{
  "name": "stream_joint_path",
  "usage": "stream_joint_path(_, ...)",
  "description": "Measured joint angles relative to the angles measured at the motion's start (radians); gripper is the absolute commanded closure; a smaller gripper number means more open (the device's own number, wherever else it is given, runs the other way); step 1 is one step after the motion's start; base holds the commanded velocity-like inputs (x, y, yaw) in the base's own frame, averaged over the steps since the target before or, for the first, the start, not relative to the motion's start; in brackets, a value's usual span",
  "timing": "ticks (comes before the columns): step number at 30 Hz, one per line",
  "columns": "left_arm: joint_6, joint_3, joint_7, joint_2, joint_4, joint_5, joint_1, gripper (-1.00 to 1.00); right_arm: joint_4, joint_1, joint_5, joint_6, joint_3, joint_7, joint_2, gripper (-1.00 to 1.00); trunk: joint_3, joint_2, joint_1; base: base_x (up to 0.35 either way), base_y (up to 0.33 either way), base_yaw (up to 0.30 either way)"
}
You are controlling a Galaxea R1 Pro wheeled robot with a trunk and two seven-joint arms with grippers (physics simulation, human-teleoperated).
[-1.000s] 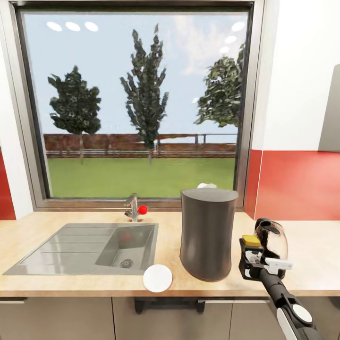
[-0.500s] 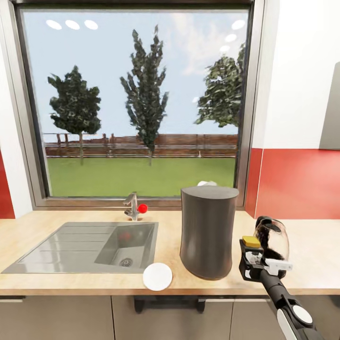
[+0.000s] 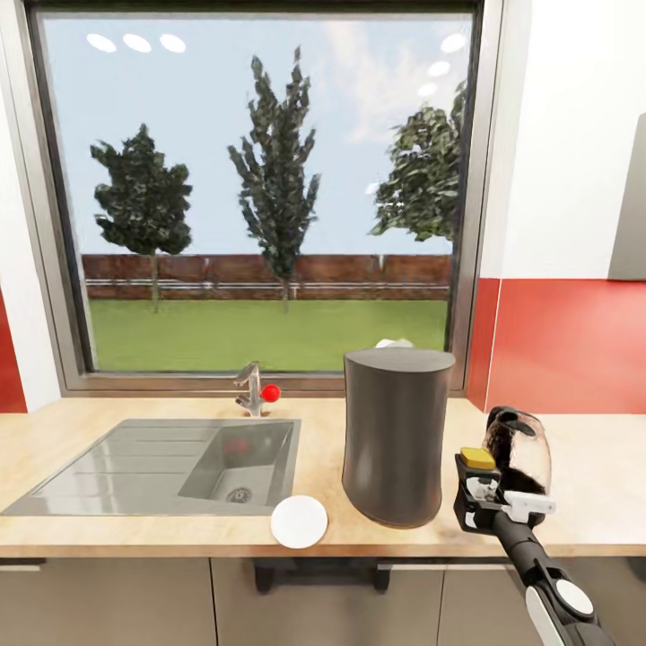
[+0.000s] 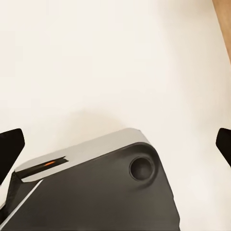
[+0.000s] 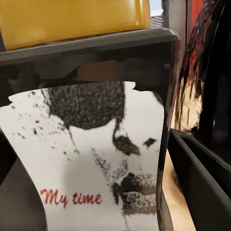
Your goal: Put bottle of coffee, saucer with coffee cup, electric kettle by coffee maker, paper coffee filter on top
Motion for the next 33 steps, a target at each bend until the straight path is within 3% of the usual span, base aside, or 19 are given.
stream_joint_path(7, 0.000, 0.002, 0.000, -0.003, 0.000, -0.030, 0.001, -1.00, 0.000, 0.000, 0.000, -0.001, 0.000, 0.000, -0.001, 1.00, -0.018, -0.041, 0.023, 0.000, 0.000, 0.000)
stream_joint_path(27, -0.002, 0.002, 0.000, -0.005, 0.000, -0.032, 0.001, -1.00, 0.002, -0.003, -0.002, -0.001, -0.001, -0.001, -0.003, 1.00, -0.018, -0.041, 0.023, 0.040, 0.000, 0.000)
stream_joint_path(33, -0.002, 0.002, 0.000, -0.005, 0.000, -0.032, 0.001, -1.00, 0.002, -0.006, -0.001, 0.001, -0.002, -0.010, -0.003, 1.00, -0.036, -0.083, 0.046, 0.000, 0.000, 0.000)
